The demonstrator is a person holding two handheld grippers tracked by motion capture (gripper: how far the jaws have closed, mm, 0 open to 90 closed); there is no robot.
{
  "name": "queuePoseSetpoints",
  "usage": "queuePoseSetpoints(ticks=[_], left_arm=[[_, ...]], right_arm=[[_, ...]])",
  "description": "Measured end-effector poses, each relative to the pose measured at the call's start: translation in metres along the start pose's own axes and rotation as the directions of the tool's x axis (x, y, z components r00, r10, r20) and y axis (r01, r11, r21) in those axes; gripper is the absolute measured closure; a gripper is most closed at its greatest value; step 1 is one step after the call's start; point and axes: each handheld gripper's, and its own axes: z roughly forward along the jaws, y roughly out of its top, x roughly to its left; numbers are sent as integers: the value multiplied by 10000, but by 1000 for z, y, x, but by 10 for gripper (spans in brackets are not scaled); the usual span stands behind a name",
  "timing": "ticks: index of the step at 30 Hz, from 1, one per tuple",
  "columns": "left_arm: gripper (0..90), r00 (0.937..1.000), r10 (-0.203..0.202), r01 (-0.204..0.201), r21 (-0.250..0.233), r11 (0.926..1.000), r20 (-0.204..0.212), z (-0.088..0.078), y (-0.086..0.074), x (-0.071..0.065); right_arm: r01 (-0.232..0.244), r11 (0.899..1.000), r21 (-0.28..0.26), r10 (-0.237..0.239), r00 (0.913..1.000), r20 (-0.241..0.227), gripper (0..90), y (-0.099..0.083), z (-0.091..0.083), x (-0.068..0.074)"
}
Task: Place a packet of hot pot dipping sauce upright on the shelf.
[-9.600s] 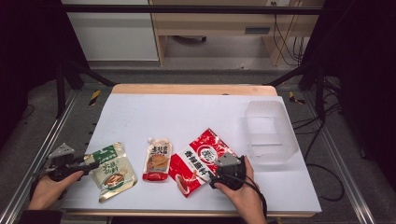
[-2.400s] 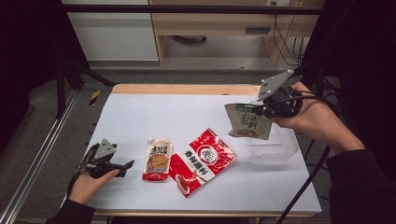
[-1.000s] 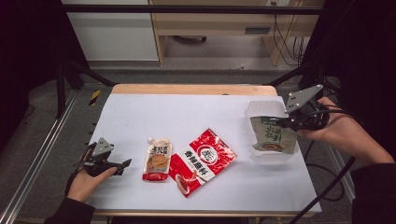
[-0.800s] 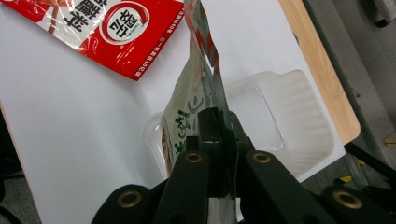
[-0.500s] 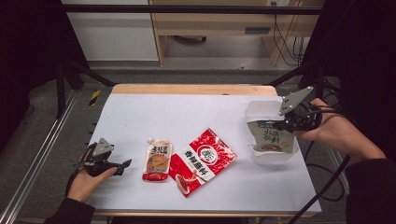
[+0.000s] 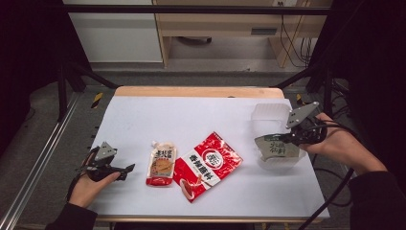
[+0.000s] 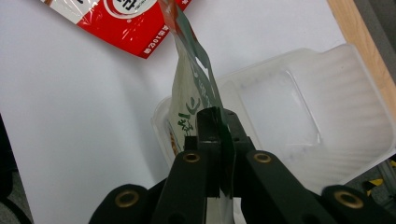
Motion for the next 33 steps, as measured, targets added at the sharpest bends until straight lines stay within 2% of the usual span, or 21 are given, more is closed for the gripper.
queuePoseSetpoints(ticks=[3, 7, 13, 16, 23, 30, 32, 33], left_arm=[[66, 10000, 16, -16, 10, 10000, 13, 0, 0, 0], [66, 10000, 51, -51, 10, 10000, 16, 0, 0, 0], [66, 9999, 106, -107, 55, 9999, 61, 1, 0, -1], [66, 9999, 88, -89, 63, 9999, 92, 1, 0, -1], [66, 9999, 75, -75, 49, 10000, 81, 1, 0, -1], [67, 9998, 134, -136, 104, 9999, 122, 1, 1, -2], [67, 9998, 138, -140, 114, 9998, 125, 1, 1, -2], [67, 9998, 151, -152, 119, 9998, 124, 1, 1, -2]], right_arm=[[-228, 9994, -266, 227, 9997, -42, 889, -8, 3, -1], [-465, 9983, -363, 467, 9989, 43, 873, -14, 3, -2], [-770, 9969, -140, 772, 9969, 158, 829, -26, 3, -3], [-969, 9952, 137, 961, 9941, 493, 820, -31, 5, -6], [-1204, 9927, 114, 1197, 9915, 507, 797, -36, 7, -8], [-1369, 9902, 266, 1352, 9892, 559, 696, -36, 9, -5], [-1472, 9889, 196, 1458, 9874, 609, 612, -35, 11, 0], [-1472, 9889, 196, 1458, 9874, 609, 612, -35, 11, 0]])
